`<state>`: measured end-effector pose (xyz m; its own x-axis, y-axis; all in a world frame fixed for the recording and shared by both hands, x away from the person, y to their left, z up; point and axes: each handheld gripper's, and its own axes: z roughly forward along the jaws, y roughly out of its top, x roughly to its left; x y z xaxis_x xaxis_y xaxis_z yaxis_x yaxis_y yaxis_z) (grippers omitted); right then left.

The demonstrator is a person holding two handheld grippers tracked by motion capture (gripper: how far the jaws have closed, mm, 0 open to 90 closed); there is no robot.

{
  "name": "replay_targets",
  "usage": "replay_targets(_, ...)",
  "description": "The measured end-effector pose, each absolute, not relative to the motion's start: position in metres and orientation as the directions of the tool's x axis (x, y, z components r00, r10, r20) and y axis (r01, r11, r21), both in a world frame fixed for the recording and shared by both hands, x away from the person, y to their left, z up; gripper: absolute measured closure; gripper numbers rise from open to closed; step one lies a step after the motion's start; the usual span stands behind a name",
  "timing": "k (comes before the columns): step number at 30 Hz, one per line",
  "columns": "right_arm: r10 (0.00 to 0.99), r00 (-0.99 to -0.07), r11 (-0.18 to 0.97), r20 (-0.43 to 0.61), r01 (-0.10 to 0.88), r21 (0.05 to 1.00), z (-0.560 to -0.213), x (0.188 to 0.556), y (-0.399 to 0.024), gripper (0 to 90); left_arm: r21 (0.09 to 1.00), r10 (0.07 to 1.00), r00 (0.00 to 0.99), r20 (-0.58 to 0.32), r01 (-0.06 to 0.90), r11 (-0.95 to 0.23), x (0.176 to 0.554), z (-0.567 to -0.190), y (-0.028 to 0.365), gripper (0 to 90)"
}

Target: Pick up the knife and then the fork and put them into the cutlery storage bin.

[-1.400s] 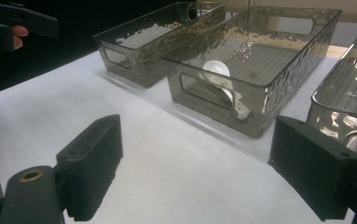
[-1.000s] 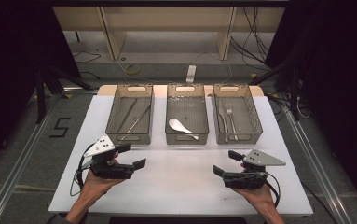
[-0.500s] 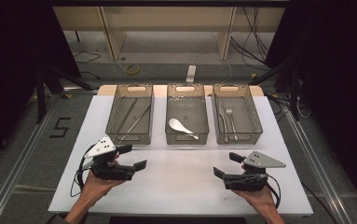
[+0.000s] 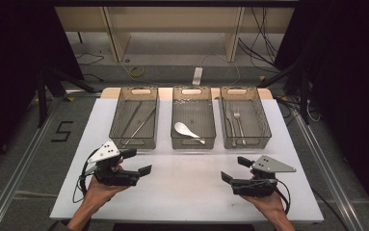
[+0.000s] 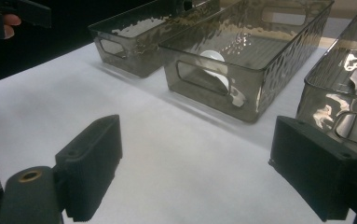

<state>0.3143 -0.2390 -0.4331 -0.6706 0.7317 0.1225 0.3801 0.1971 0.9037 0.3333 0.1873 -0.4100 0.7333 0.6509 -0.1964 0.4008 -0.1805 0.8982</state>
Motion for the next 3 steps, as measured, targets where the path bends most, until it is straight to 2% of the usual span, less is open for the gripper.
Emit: replay_targets(3,0.731,-0.671,0.199,0.119,0.378,0.904,-0.4332,0.3146,-0.2389,17.3,0.898,0.652,0.731,-0.199,0.403,-0.178,0.3334,-0.4101,0.1872,13.9)
